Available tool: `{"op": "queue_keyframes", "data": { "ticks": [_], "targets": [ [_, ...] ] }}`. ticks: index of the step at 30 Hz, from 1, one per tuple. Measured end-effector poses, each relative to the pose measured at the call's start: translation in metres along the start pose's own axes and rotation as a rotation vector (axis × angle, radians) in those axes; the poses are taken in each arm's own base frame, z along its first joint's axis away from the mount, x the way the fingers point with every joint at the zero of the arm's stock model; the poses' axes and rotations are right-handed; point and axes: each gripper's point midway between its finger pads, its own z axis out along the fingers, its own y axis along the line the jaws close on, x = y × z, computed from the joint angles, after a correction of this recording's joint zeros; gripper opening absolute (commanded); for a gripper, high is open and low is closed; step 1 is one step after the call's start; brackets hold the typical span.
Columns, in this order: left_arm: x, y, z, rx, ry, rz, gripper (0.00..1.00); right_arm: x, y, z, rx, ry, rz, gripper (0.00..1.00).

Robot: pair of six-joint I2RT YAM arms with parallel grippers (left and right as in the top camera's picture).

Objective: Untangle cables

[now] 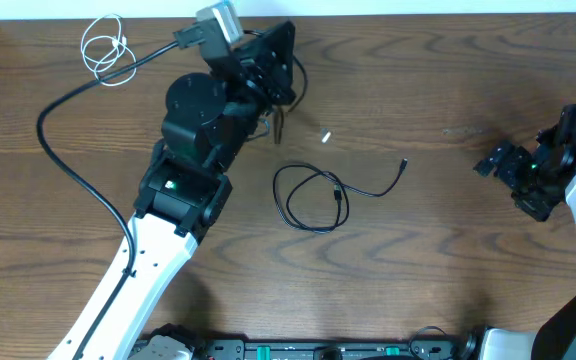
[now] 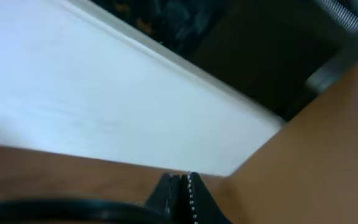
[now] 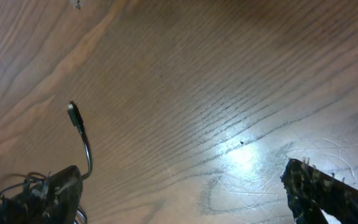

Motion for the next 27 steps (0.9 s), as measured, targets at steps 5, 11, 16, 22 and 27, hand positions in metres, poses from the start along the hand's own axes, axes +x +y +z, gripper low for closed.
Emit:
{"op": "queue_keyframes", "data": {
  "ticks": [5,11,16,22,27],
  "targets": [
    [-0.004,0.026,-0.002,-0.145,-0.019,0.288,0.07,0.000,0.000,0.000,0.000,-0.001,0.000,0.99],
    [0.005,0.053,-0.007,-0.275,0.033,0.387,0.08,0.000,0.000,0.000,0.000,-0.001,0.000,0.99],
    [0.012,0.063,-0.010,-0.320,0.068,0.399,0.08,0.000,0.000,0.000,0.000,-0.001,0.000,0.99],
    [-0.013,0.115,-0.026,-0.487,0.047,0.405,0.07,0.000,0.000,0.000,-0.001,-0.001,0.000,0.99],
    [-0.066,0.201,-0.069,-0.743,-0.033,0.367,0.07,0.000,0.000,0.000,-0.001,-0.001,0.000,0.99]
  ]
}}
